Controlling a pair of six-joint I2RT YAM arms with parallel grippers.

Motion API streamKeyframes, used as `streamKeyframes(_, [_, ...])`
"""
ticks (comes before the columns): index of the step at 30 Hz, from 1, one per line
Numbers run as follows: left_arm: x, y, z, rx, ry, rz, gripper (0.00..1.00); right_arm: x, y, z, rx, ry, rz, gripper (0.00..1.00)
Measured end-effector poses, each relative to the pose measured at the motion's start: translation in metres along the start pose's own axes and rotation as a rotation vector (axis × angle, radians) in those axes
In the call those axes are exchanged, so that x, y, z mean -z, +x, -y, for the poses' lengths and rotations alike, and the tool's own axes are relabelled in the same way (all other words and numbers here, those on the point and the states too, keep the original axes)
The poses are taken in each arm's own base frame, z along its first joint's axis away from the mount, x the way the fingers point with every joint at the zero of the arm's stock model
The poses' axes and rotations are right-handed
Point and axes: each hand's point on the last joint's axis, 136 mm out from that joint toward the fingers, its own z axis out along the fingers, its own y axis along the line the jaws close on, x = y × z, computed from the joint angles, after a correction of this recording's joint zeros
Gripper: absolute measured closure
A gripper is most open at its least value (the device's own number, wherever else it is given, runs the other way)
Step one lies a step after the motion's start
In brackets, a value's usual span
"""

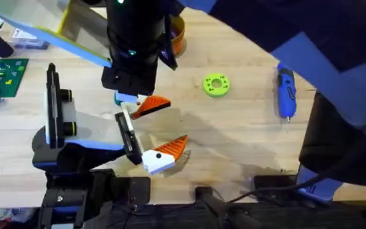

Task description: Pick up the gripper from the table and insert it into the empty holder that is missing its gripper. Then pick up a screw, insert it into the mounting hole, and use the screwdriver to tighten it. Finally, clean up the table by picking up the vegetable and placing it into the bucket.

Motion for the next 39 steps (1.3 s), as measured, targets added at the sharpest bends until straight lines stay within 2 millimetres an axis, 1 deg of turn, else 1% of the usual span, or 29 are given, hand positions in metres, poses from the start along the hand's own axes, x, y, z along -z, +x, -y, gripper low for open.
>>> streamKeyframes(13, [0.000, 0.000, 0.000, 0.000, 0.000, 0.000, 0.013, -0.006, -0.005, 0.003, 0.002, 0.007, 0.016, 0.991])
streamKeyframes(29, [0.000, 0.000, 0.000, 0.000, 0.000, 0.000, 0.013, -0.015, 0.005, 0.000, -0.003, -0.014, -0.029, 0.991])
streamKeyframes(34, [0.000, 0.000, 0.000, 0.000, 0.000, 0.000, 0.013, -0.016, 0.001, -0.004, -0.003, -0.038, -0.010, 0.991])
streamKeyframes(39, [0.000, 0.000, 0.000, 0.000, 0.000, 0.000, 0.013, -0.018, 0.001, -0.006, 0.003, -0.049, -0.011, 0.991])
